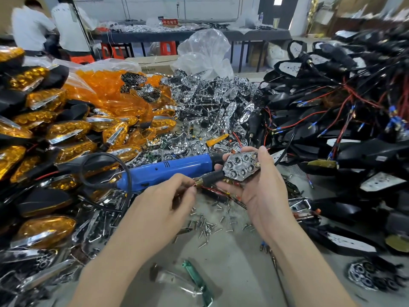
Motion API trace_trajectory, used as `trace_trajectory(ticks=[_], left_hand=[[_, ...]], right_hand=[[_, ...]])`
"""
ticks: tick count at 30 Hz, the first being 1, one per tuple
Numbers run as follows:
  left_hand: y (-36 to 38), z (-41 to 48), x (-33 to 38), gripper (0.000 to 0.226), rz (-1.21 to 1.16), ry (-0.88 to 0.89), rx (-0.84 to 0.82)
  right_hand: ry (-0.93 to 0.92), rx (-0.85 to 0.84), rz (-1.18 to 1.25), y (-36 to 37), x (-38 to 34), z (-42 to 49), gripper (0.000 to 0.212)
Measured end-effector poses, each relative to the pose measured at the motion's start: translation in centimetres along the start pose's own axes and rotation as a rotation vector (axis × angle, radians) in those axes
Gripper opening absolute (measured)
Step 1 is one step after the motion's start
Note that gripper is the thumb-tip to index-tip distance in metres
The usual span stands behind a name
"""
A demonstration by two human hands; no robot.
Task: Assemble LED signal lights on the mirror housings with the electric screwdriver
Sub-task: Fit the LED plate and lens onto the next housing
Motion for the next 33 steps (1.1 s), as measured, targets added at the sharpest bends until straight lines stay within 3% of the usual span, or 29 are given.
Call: trace_trajectory(ticks=[5,10,16,26,33], left_hand=[[-0.5,0.0,-0.3,0.016,0.005,0.013,0.001],[-0.4,-0.1,-0.6,0.007,0.030,0.034,0.026],[-0.6,-0.1,-0.8,0.012,0.018,0.088,0.083],[-0.8,-0.1,-0.7,0.013,0.031,0.092,0.097],[-0.3,-0.4,0.1,0.020,-0.097,0.068,0.099]], right_hand=[[0.016,0.017,0.003,-0.3,-0.1,0.3,0.035],[0.026,-0.059,-0.008,-0.5,0.3,0.5,0.021],[-0.065,-0.107,-0.107,-0.7,0.9,0.9,0.045],[-0.090,-0.134,-0.105,-0.8,0.9,0.8,0.031],[-0.056,-0.162,-0.134,-0.4,1.1,0.4,0.022]])
Point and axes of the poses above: each hand's wrist, its own z-axis towards the middle knuckle, its own y-axis out of the palm, x = y × z, the point moved 2 cm from there along z, towards the middle knuckle, and after that the axes turned 10 degrees about y, right-handed, at the moved point
